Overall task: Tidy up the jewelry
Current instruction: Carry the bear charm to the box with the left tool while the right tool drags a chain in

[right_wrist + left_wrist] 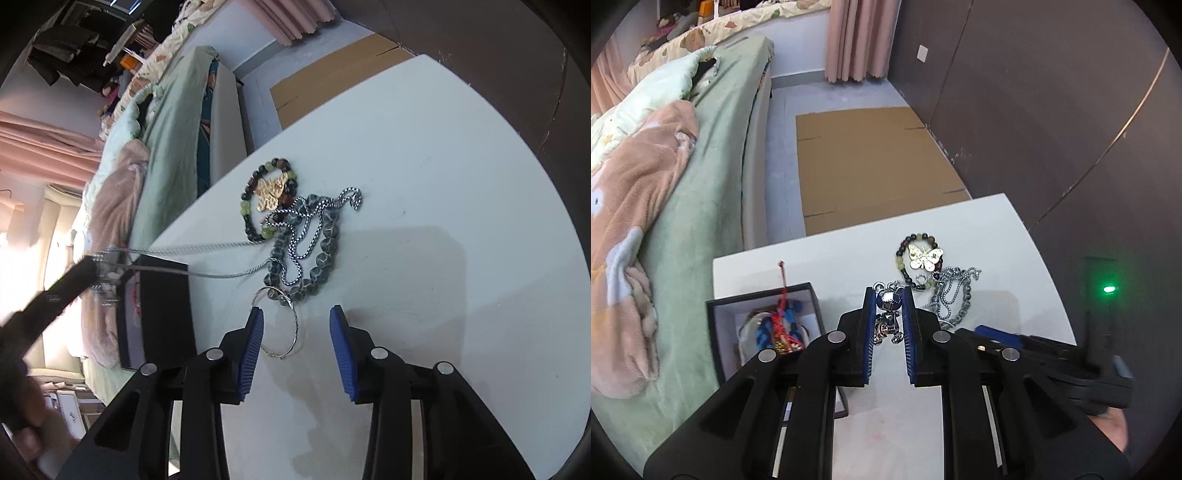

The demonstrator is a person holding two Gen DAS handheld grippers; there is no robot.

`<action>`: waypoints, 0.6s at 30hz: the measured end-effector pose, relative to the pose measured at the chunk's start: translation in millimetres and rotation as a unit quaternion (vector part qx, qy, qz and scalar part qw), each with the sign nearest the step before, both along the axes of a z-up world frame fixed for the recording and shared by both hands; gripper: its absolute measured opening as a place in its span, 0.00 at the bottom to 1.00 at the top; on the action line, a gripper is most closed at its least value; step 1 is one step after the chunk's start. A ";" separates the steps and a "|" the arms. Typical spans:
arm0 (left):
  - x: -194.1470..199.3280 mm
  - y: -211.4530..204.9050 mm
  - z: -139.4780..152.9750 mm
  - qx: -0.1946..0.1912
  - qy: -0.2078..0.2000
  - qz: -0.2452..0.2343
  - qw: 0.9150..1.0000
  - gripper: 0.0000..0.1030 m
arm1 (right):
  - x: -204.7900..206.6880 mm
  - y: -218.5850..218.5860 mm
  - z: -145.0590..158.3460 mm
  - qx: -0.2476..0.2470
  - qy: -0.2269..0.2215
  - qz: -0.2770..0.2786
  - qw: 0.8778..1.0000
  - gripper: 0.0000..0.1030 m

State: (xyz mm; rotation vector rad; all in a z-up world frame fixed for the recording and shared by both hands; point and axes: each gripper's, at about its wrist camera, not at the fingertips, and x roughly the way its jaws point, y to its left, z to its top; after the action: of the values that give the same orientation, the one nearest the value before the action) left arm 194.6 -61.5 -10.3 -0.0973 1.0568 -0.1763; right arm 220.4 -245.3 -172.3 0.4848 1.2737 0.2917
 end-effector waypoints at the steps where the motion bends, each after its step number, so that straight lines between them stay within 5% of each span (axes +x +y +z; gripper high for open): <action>1: -1.4 1.3 3.9 0.000 -0.004 0.000 1.000 0.14 | 0.9 3.4 -1.8 -0.005 0.001 0.000 1.000 0.29; 5: -7.2 6.8 20.3 -0.002 -0.018 -0.002 1.000 0.14 | 1.7 15.5 -3.1 -0.019 -0.002 0.012 1.000 0.25; 7: -10.3 7.7 28.8 -0.002 -0.025 -0.003 1.000 0.14 | 1.7 24.5 -4.3 -0.033 -0.004 0.026 0.999 0.09; 9: -14.2 9.6 43.4 -0.002 -0.036 -0.004 0.999 0.14 | 2.0 27.4 -7.3 -0.037 -0.001 0.031 0.999 0.03; 18: -35.9 16.8 115.5 0.007 -0.098 -0.006 0.995 0.14 | -4.4 26.8 29.8 0.003 -0.067 0.024 0.997 0.02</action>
State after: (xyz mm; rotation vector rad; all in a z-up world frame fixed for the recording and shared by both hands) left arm 158.7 -44.7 105.2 -0.0605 0.8636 -0.1860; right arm 216.0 -218.5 -142.5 0.4331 1.1551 0.3631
